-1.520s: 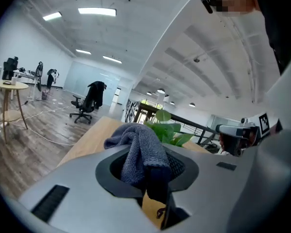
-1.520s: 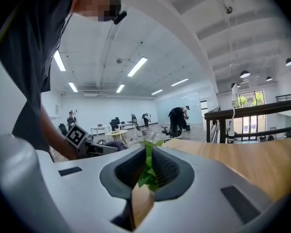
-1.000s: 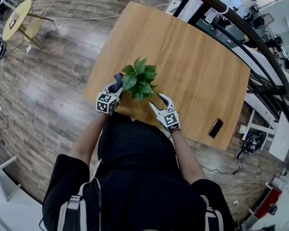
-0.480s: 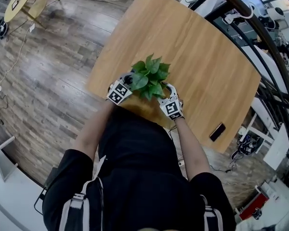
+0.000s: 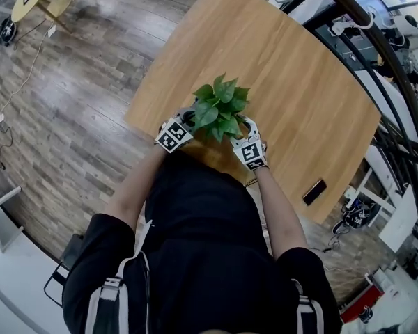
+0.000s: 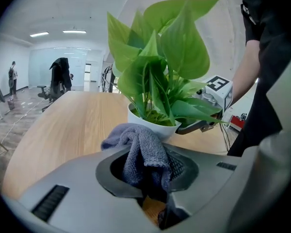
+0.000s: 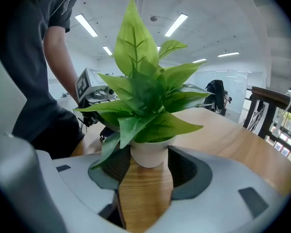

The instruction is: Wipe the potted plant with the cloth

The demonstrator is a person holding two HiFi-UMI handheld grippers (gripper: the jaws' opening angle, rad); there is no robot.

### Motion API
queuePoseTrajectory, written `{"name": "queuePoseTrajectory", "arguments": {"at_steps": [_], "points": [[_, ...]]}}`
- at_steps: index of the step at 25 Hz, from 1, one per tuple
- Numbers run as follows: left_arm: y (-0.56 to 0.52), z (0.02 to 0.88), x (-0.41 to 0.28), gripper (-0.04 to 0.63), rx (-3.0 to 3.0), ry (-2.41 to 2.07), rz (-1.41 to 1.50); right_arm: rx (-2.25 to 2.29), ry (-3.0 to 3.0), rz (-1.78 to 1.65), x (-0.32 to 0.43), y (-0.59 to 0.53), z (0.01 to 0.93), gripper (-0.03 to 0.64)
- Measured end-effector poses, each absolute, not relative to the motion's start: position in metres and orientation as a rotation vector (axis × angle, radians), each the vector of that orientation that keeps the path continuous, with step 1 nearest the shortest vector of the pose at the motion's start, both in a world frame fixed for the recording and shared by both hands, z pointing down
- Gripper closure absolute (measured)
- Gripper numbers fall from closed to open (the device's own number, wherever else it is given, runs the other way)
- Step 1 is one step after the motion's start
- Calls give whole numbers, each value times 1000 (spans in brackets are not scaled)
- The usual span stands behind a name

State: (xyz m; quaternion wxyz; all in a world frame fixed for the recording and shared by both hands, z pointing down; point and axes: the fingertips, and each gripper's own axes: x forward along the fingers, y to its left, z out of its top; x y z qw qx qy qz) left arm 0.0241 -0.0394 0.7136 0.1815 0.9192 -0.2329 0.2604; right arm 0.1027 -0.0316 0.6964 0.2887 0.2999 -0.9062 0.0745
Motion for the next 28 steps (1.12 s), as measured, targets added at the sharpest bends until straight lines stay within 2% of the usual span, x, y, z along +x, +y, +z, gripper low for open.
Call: {"name": "queuePoseTrajectory", "arguments": {"at_steps": [10,15,23,28], "points": [[-37,714,16,483,2542,-749,748,722,-2440,209,91,-12,690,387],[-46,708,21,482,2503,-801,668,894,-2393,269,99,-11,687,387],[-55,715,25,482,2550,-782,788,850,-2364,133,106,-33,685,374],[-48,713,30,483,2596,-705,826,880,-2339,165,107,-36,689,376]]}}
